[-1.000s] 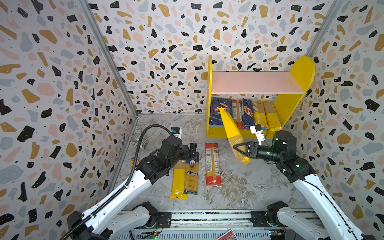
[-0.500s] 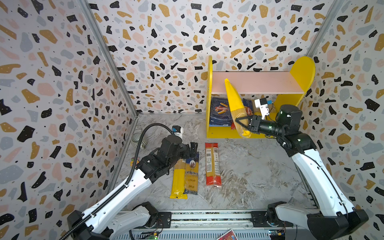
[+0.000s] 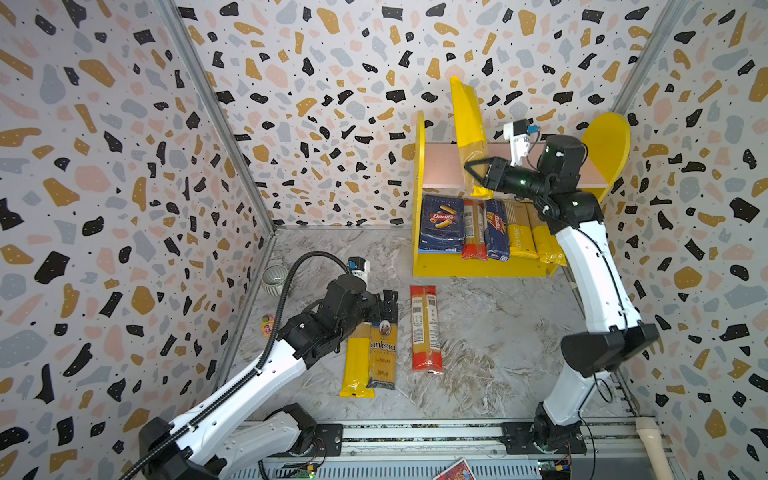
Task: Place and organize the pasta boxes and bags onto the shelf
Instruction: 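Stand the Pastatime bag upright on the shelf's top level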
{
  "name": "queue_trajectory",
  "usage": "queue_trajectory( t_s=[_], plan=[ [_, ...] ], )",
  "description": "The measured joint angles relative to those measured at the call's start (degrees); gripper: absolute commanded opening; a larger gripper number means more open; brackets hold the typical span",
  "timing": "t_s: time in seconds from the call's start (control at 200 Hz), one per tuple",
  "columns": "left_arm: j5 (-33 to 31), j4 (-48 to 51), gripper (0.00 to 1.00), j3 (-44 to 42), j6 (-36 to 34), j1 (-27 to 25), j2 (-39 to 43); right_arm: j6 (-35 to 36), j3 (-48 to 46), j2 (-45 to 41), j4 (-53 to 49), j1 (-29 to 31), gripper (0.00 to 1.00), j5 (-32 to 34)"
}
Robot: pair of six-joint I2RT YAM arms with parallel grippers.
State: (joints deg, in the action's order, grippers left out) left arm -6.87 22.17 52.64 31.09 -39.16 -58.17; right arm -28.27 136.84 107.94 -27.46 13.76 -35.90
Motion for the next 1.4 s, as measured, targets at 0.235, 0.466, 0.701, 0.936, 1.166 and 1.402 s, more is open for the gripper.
queue_trajectory(
  t_s=[0.235, 0.466, 0.701, 0.936, 1.166, 1.402],
  plan=[
    [0.46, -0.11, 0.99, -2.49, 0.5, 0.0, 1.14, 1.99, 6.16, 8.66, -0.5, -0.26, 0.09, 5.68],
    [0.39, -0.39, 0.99, -2.49, 0.48, 0.0, 1.6, 2.86, 5.6, 9.09, -0.42, 0.33, 0.12, 8.35],
    [0.39, -0.39, 1.0, -2.49, 0.48, 0.0, 1.6, 3.67, 5.6, 9.11, -0.44, 1.16, 0.15, 10.43],
    [0.35, -0.39, 0.99, -2.49, 0.48, 0.0, 1.92, 3.91, 5.6, 9.05, -0.42, 1.57, 0.36, 11.63],
    [0.33, -0.37, 0.99, -2.49, 0.5, 0.0, 2.58, 4.28, 5.6, 9.01, -0.5, 1.7, 0.51, 12.39],
    [0.31, -0.37, 1.0, -2.49, 0.63, 0.0, 3.34, 5.27, 5.62, 8.87, 1.49, 1.95, 0.61, 12.98]
  ],
)
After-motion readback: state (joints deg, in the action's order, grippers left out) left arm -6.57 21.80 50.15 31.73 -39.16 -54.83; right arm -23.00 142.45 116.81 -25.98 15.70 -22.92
